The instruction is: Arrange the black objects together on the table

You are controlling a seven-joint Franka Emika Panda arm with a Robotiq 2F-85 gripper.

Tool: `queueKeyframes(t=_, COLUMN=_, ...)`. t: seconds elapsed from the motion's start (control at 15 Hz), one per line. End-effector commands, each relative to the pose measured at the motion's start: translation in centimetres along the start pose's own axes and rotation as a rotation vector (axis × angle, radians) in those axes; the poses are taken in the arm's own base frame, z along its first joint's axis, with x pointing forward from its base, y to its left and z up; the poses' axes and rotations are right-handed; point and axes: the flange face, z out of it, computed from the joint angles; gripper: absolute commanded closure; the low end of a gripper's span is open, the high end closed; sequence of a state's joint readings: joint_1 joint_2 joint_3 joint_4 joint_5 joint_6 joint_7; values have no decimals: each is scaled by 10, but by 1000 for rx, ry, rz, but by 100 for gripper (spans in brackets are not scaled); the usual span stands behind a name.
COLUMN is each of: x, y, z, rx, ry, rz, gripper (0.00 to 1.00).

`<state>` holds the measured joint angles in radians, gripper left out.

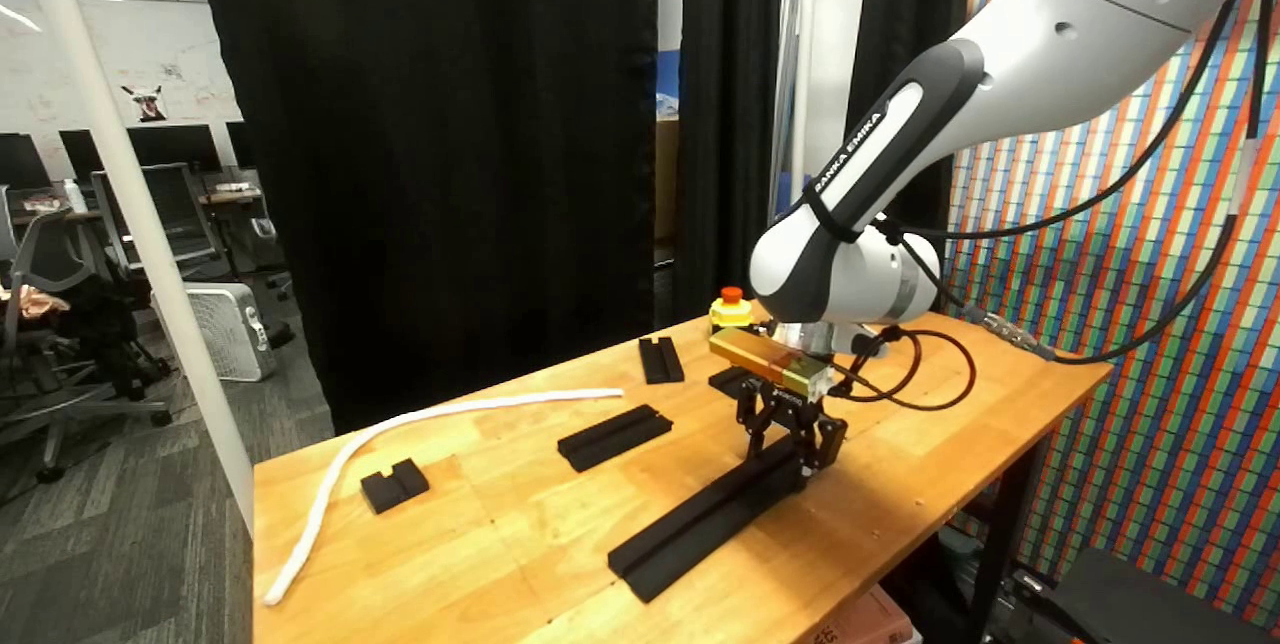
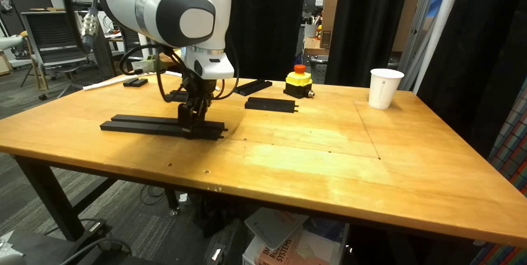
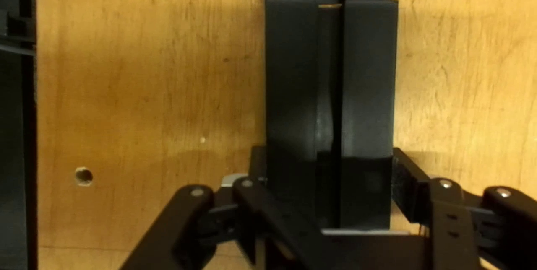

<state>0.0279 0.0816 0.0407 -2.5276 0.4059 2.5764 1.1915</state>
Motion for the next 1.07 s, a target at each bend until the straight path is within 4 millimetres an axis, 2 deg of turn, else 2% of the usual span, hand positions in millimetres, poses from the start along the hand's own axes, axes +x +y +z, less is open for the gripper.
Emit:
queueKeyframes(t=0.0, x=-7, y=-7, z=11, rx=3, ry=-36, rz=7, gripper=55)
queueKeyframes(t=0.13, x=-7, y=-8, z=11, rx=4, ry=-41, rz=10, gripper=55)
queueKeyframes(t=0.2, x=-7, y=-8, z=11, rx=-2, ry=-44, rz=20, gripper=19)
queueKeyframes(t=0.27, x=-7, y=-8, z=11, rx=2, ry=-43, rz=17, gripper=6)
queueKeyframes(t=0.33, x=-7, y=-9, z=10, rx=4, ry=-40, rz=16, gripper=1)
queueKeyframes(t=0.6, x=-8, y=-14, z=-2, rx=12, ry=-7, rz=-2, gripper=0)
queueKeyframes(t=1.0, x=-19, y=-38, z=-56, rx=-1, ry=136, rz=-107, gripper=0)
